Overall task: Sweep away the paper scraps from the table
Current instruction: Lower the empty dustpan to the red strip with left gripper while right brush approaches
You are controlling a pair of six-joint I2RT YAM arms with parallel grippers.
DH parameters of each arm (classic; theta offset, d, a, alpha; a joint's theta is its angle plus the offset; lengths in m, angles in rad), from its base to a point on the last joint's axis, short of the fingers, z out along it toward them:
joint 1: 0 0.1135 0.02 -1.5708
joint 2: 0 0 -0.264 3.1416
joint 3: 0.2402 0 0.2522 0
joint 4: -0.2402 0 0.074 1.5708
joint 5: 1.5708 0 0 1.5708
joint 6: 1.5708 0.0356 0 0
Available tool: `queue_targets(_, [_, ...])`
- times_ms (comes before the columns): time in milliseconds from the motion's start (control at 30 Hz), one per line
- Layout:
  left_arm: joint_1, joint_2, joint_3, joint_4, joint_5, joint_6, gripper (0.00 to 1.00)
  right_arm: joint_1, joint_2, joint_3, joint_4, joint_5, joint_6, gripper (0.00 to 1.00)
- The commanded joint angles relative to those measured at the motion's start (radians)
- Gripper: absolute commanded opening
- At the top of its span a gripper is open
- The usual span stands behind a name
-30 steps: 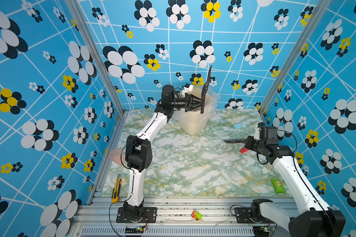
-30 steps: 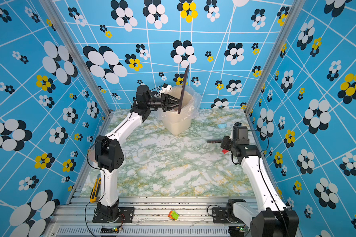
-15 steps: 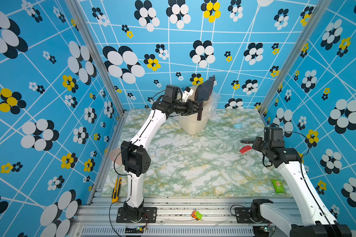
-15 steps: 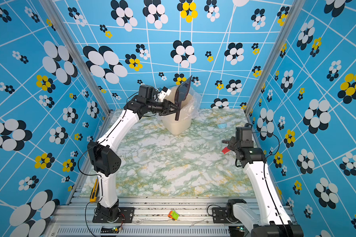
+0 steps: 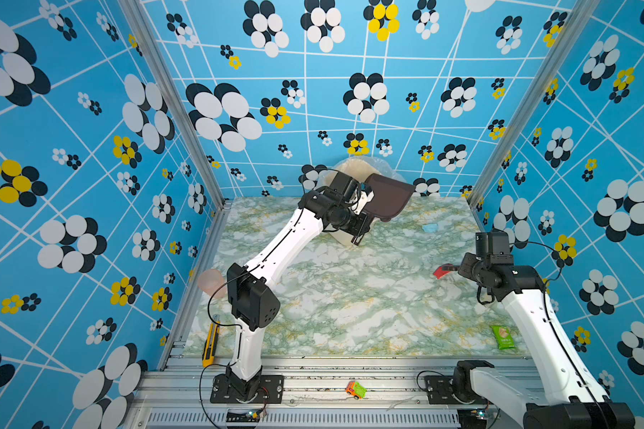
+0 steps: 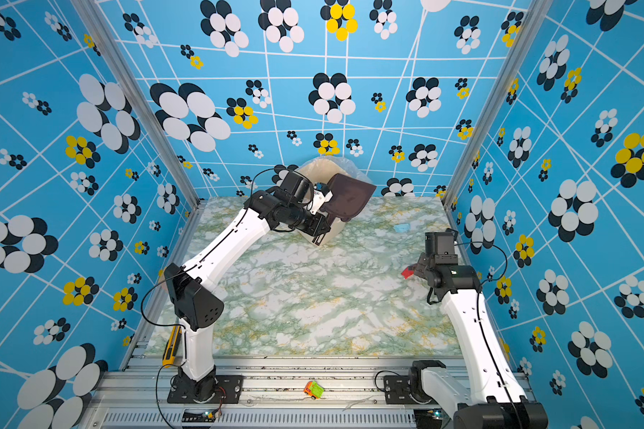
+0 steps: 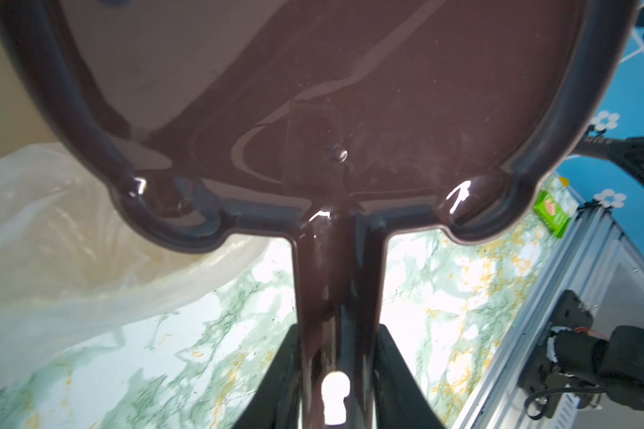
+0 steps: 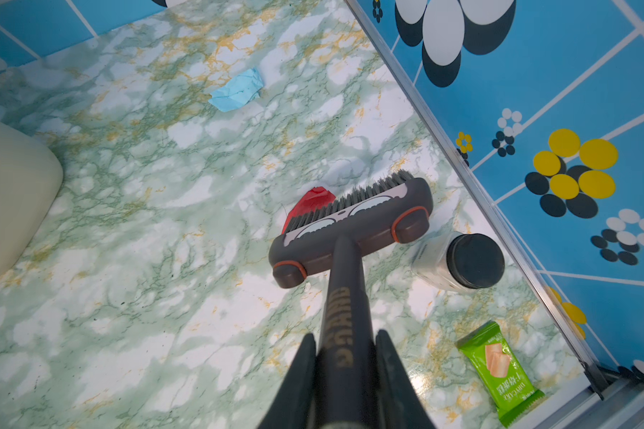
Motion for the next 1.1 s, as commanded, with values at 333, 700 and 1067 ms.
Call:
queue_targets(333, [0.016,-0.1,-0.038,-0.032,-0.095,0.066,0.0,-0.006,0.037,-0.047,0.092,-0.114,-0.02,0.0])
queue_targets(700, [-0.005,-0.173,-0.106,0.044,-0.115,0.082,0.0,-0.006,0.086,-0.084,0.172,-0.218,-0.006,0.0])
queue_targets(1067, [-0.073,-0.218,-0.19,0.048,-0.151,0.134,0.0,-0.006,0.139,-0.078,0.275,-0.365,0.001,0.0])
